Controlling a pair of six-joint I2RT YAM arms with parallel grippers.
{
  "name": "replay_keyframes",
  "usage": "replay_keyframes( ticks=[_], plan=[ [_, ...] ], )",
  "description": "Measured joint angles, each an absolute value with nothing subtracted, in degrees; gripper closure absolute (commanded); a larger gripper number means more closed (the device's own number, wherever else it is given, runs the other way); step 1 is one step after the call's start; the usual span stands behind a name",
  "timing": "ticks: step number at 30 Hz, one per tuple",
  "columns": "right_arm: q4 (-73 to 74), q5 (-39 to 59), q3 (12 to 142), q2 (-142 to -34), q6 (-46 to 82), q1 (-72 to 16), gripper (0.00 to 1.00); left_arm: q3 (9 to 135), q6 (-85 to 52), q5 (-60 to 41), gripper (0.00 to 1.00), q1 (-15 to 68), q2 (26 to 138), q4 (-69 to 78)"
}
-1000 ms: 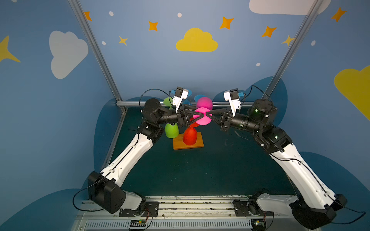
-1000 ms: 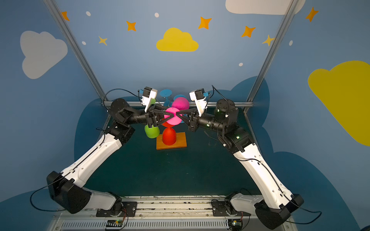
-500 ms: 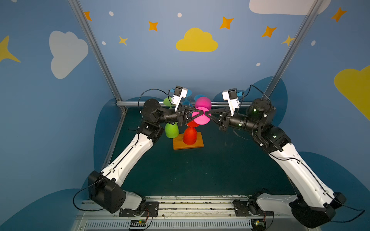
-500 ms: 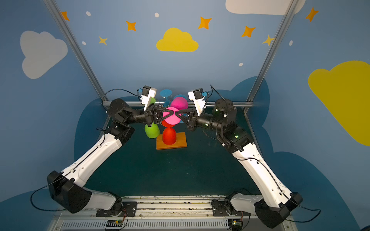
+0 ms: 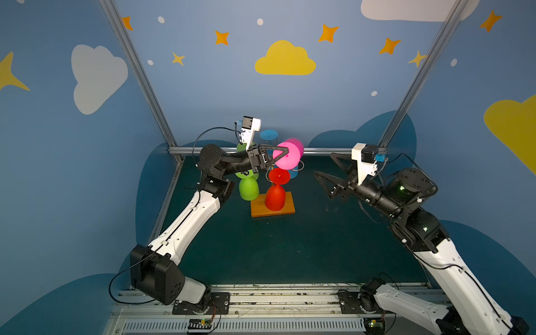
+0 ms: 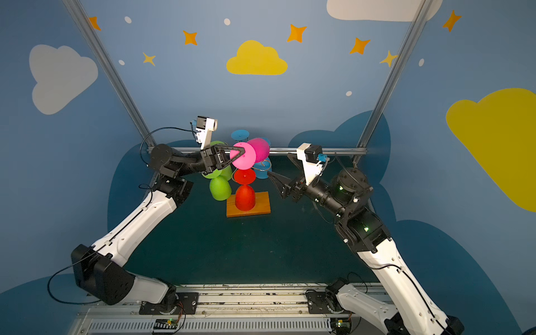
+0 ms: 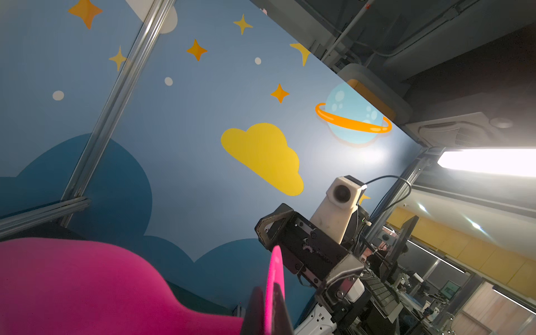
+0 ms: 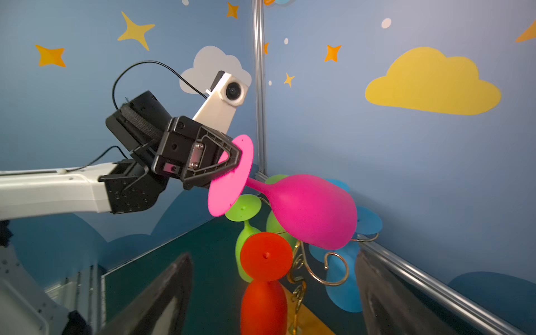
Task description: Take the wine glass off the wine glass rack
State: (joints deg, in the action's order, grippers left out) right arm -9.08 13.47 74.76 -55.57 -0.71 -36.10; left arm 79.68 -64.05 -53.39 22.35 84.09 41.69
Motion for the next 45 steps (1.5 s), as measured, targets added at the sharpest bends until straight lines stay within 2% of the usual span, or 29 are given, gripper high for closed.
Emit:
replay_keyframes(
  ticks=[8,16,30,45],
  plan=[
    [0.1,10.48,67.48,-58.22,-13.19,-36.1,0.08,80.05,-72.01,-51.75,0.97,21.76,86.48,44.31],
    [5.43,14.44,68.75,-64.4,-19.33,-35.79,0.08,80.93,-75.68,-51.22,0.97,21.76,86.48,45.69],
    [7.14,18.35,76.4,-75.85,-21.54,-34.28,0.08,80.93,-81.45,-50.98,0.97,21.41,86.48,48.97],
    [7.92,20.23,79.72,-79.72,-20.99,-34.22,0.08,80.88,-86.08,-50.81,0.97,21.37,87.02,53.32]
  ],
)
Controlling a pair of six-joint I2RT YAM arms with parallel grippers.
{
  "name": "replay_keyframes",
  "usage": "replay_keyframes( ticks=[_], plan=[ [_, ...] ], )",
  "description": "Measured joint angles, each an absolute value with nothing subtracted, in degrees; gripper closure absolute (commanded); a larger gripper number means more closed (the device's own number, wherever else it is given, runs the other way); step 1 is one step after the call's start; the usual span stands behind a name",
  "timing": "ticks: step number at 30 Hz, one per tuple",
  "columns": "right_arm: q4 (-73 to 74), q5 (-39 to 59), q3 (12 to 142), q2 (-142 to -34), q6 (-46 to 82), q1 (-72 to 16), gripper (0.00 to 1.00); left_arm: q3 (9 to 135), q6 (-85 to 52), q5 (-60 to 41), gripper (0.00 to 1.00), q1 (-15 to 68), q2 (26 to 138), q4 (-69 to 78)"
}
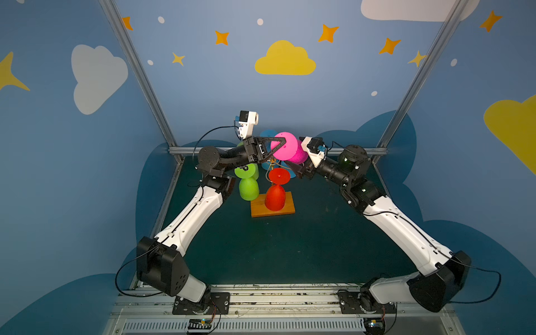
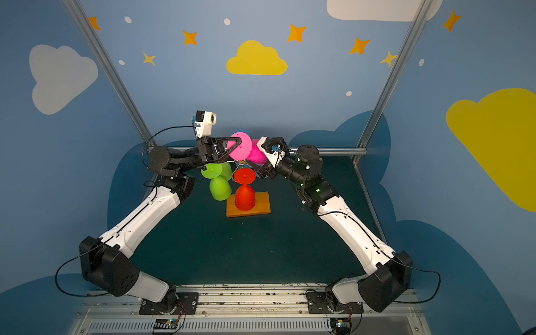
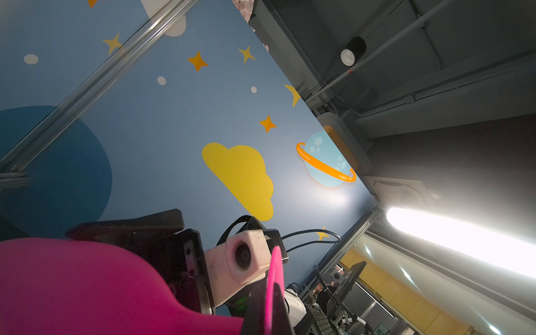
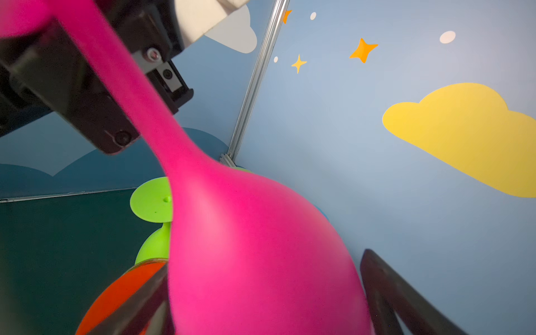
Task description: Take the wine glass off the wine glass rack
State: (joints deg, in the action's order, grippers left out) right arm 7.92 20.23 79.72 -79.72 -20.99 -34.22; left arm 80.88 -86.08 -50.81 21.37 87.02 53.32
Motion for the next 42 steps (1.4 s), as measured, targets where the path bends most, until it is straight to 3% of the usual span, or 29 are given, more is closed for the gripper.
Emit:
replay_keyframes(
  ticks=[3,12,18,23,26,31,35,42],
  plan=[
    [7.97,20.21,79.83,-80.03,-20.47,-34.22,0.1,80.88,-86.98,-50.76,0.97,21.37,87.53,54.11],
    [7.09,19.97,80.66,-81.03,-20.25,-34.41,0.35,80.88,-88.01,-49.84,0.91,21.1,87.99,54.24],
    [4.86,17.65,80.66,-80.27,-16.78,-34.59,0.45,80.86,-83.74,-50.17,0.71,21.04,87.61,51.88],
    [0.1,14.61,80.66,-76.69,-13.96,-34.61,0.52,79.79,-75.44,-50.15,0.39,20.84,84.4,45.21],
    [-3.42,12.97,80.71,-73.73,-12.62,-34.7,0.55,78.13,-68.25,-49.28,0.28,20.73,80.53,39.92],
    [-11.6,9.58,82.98,-69.49,-10.15,-35.05,0.59,73.34,-47.33,-40.82,0.27,21.76,70.96,28.69],
    [-19.18,6.96,85.69,-68.16,-8.23,-35.44,0.63,64.73,-26.92,-30.26,0.27,25.85,65.04,28.53],
    [-33.23,3.57,91.88,-69.36,-6.39,-37.26,0.67,60.99,2.26,-19.14,0.31,29.12,69.25,29.67]
  ],
)
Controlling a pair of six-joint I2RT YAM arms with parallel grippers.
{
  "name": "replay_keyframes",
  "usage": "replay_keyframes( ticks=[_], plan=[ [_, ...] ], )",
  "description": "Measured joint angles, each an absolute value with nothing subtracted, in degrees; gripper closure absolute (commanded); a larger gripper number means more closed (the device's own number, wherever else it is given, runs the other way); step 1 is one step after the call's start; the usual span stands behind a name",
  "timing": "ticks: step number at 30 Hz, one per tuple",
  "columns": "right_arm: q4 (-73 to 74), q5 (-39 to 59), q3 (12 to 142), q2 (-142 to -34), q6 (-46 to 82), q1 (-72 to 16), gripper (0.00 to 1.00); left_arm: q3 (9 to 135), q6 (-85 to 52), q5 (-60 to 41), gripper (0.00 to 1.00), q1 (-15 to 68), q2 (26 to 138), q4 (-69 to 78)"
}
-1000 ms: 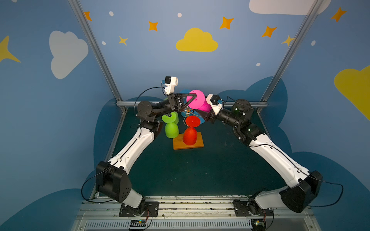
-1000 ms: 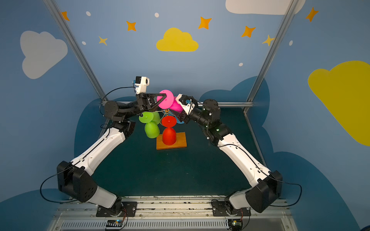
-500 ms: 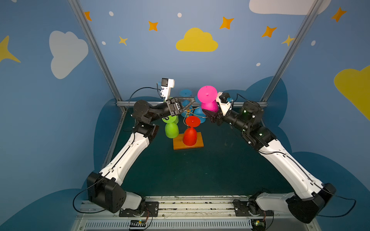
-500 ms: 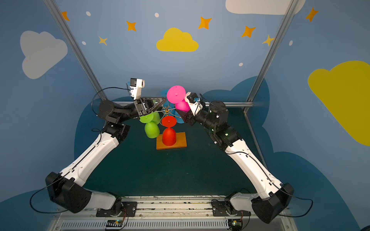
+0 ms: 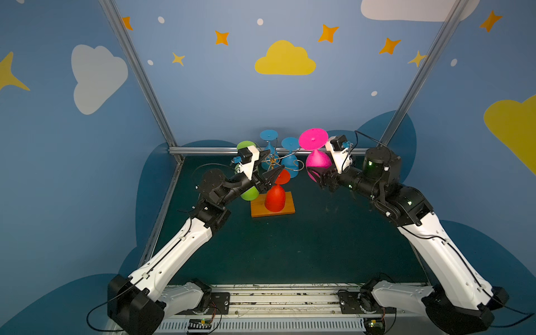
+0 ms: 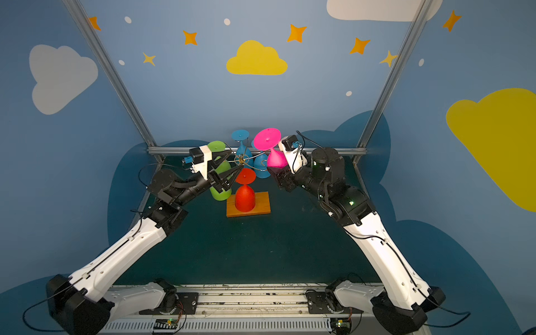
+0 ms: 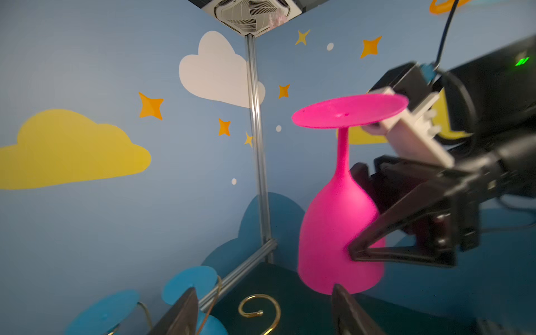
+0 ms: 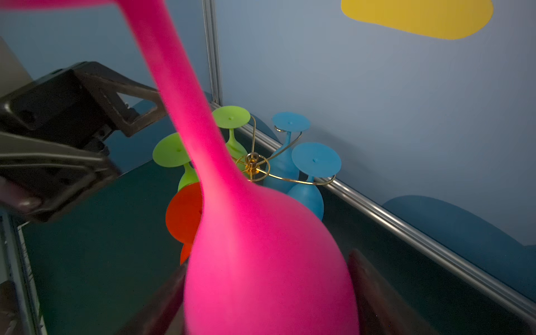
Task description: Take the wine glass off the wine glass rack
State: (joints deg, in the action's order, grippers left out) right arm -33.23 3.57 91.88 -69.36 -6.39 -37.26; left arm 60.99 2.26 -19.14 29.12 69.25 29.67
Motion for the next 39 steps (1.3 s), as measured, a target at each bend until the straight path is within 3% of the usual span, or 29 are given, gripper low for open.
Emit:
replay_keyframes(
  ticks=[4,12,25,35,39],
  plan=[
    [-38.96,2.02,94.04,-69.97,-6.15,-38.76,0.68,59.37,12.71,-15.62,0.32,29.41,71.42,33.65],
    [-46.06,-0.21,95.81,-72.51,-6.2,-40.69,0.7,58.98,24.16,-21.54,0.36,29.43,71.66,37.41],
    [-49.52,-0.45,97.95,-75.81,-6.2,-42.22,0.71,59.09,31.33,-32.23,0.46,29.58,71.85,37.76],
    [-51.33,-0.19,99.22,-78.37,-5.96,-43.62,0.75,61.08,33.01,-33.65,0.5,29.65,73.19,37.85],
    [-51.31,0.12,99.22,-78.41,-5.52,-43.77,0.75,61.3,33.26,-33.78,0.58,29.65,73.28,37.91]
  ],
)
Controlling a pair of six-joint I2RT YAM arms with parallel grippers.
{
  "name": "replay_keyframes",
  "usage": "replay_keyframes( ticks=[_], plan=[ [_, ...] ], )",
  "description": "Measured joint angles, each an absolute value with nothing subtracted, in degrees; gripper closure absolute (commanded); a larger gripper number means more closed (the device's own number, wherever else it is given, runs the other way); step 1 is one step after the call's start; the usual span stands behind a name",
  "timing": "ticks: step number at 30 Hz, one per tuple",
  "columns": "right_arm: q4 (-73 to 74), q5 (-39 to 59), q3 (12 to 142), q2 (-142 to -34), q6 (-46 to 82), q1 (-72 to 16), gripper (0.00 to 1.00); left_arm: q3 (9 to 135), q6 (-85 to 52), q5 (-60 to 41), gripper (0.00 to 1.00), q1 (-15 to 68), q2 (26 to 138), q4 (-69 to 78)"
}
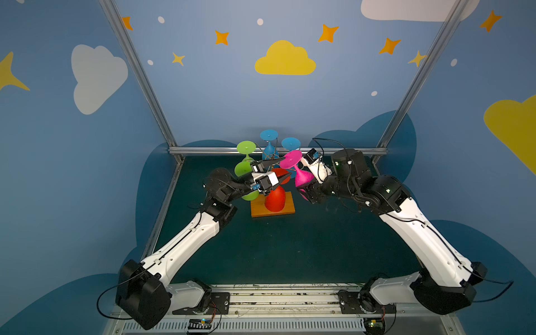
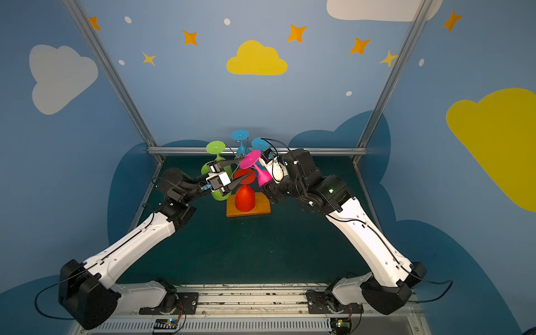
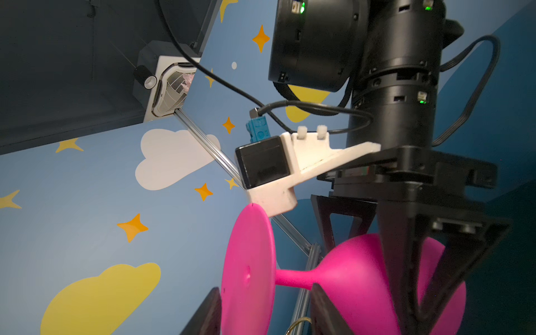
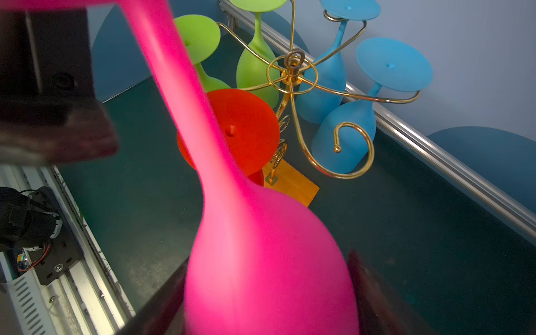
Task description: Take the wine glass off the wine glass rack
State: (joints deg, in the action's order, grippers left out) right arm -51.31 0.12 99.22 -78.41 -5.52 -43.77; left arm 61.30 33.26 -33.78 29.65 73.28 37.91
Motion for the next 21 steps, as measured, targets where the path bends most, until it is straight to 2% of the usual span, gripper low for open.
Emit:
replay_keyframes(
  ticks=[13,17,19,21],
  plan=[
    [-51.57,0.3,99.22,-79.18,-4.67,-44.42,0.71,61.56,35.11,-33.56,0.88,29.65,73.3,37.47],
    [-51.51,0.51,99.22,-79.07,-3.73,-44.47,0.54,61.65,35.88,-32.27,0.95,29.54,73.3,37.21],
    [-51.29,0.91,99.15,-78.74,-3.03,-44.47,0.37,61.65,36.03,-30.87,0.97,29.36,73.3,36.8],
    [-50.61,1.17,98.8,-78.02,-2.31,-44.47,0.25,61.69,35.55,-29.5,0.97,29.28,73.3,36.34]
  ],
)
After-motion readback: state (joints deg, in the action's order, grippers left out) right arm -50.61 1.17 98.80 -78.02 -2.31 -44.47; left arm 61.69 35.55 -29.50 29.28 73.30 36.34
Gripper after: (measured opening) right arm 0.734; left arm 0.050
